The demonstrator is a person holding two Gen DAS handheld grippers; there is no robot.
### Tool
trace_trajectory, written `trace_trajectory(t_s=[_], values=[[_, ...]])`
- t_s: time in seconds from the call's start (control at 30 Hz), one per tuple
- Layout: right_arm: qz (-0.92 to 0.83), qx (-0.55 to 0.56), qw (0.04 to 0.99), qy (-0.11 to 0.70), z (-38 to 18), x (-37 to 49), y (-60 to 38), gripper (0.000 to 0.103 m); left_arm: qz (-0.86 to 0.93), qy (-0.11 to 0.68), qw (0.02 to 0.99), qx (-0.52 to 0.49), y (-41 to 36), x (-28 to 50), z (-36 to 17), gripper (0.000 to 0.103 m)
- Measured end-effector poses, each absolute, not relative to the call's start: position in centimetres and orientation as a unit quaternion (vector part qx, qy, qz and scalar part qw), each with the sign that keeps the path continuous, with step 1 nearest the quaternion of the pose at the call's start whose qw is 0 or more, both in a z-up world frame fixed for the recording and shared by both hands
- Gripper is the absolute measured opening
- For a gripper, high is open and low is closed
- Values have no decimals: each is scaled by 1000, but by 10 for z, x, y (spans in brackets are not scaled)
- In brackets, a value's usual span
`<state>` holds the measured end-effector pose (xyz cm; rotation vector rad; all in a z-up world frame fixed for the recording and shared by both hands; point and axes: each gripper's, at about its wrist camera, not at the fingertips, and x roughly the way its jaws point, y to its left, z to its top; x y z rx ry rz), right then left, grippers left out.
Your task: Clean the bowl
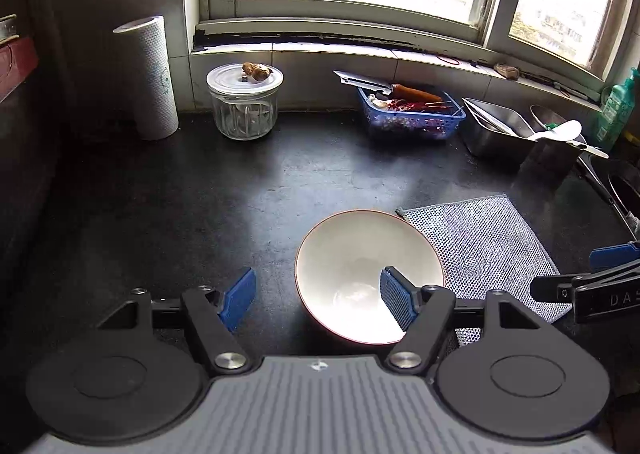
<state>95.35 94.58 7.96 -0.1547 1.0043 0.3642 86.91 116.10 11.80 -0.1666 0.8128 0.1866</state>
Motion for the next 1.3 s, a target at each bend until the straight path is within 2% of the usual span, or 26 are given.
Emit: trace_trajectory(t_s=[0.53, 1.3], values=[[204, -70, 861, 460, 101, 961, 924, 101, 124, 387, 913, -47, 1126, 858, 148, 69], [193, -68, 869, 451, 114, 934, 928, 101, 96, 404, 906, -74, 1138, 854, 148, 69]])
